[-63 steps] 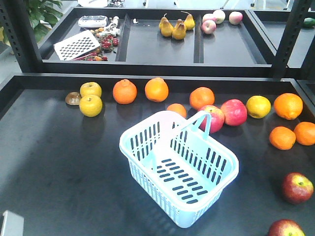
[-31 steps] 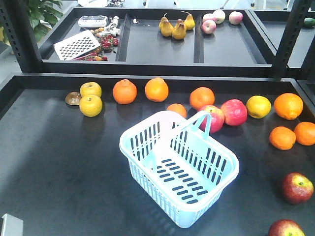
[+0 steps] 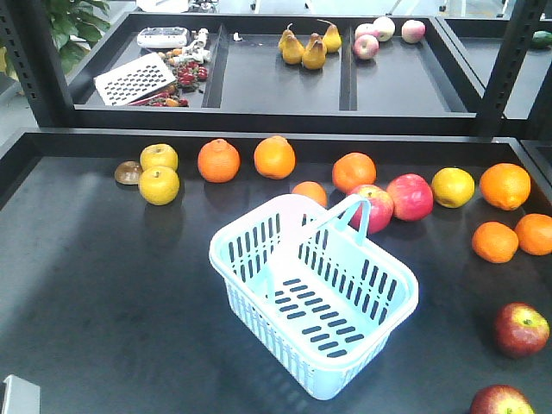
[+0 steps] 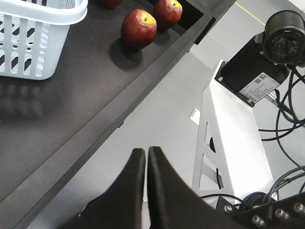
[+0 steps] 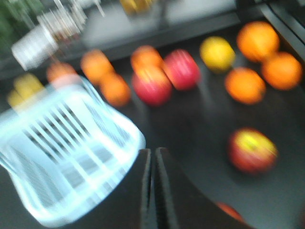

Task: Pick three apples into basket with both arms
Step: 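Reach the right gripper down over a red apple nearest the robot, then close the right gripper on the red apple and lift it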

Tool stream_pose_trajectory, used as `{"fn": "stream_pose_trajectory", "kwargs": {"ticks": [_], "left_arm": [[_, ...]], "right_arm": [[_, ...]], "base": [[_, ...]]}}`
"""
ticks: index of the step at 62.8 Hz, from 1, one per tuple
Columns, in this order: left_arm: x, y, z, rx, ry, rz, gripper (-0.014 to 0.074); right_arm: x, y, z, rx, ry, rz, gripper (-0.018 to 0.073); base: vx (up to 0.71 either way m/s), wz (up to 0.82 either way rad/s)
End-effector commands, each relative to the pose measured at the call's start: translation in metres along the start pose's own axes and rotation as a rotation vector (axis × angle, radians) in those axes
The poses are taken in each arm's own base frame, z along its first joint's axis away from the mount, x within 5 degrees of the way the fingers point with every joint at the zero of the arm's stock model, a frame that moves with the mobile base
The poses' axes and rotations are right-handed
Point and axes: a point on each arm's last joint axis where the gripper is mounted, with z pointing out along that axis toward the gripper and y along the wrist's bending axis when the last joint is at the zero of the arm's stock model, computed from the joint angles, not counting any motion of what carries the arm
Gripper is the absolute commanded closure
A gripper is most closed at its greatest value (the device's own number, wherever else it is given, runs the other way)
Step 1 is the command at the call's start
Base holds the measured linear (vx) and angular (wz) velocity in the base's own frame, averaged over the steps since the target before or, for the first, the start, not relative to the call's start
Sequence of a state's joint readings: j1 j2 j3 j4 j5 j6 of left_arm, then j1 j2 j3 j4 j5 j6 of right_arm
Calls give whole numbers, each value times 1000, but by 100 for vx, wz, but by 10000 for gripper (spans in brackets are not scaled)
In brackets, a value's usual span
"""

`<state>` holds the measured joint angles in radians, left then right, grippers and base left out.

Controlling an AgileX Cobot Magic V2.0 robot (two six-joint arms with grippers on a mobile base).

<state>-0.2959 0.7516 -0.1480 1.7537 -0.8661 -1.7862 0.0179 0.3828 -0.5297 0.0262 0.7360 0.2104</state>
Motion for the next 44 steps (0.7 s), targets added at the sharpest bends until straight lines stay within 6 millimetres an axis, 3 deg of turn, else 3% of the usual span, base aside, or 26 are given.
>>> {"fn": "stream_pose_trajectory", "kwargs": {"ticks": [1,14,22,28,44], "left_arm": [[-8,-2,-1,13,-32,5,604],[-8,-2,-1,13,-31,7,604],[-8,-2,-1,13,-31,7,604],[-8,-2,-1,13,-31,7,604],[-8,-2,-1,12,-32,6,604]], "right_arm": [[-22,3,14,45,125,-114,454],[-23,-1,72,98,392,-194,28],[-17,-5,100,126,503,-214,-141],[-9,-9,118,165,607,-204,-167],[14,-17,164,219,836,-189,-134]], "base": [[0,0],[0,0],[0,0],[0,0],[0,0]]}}
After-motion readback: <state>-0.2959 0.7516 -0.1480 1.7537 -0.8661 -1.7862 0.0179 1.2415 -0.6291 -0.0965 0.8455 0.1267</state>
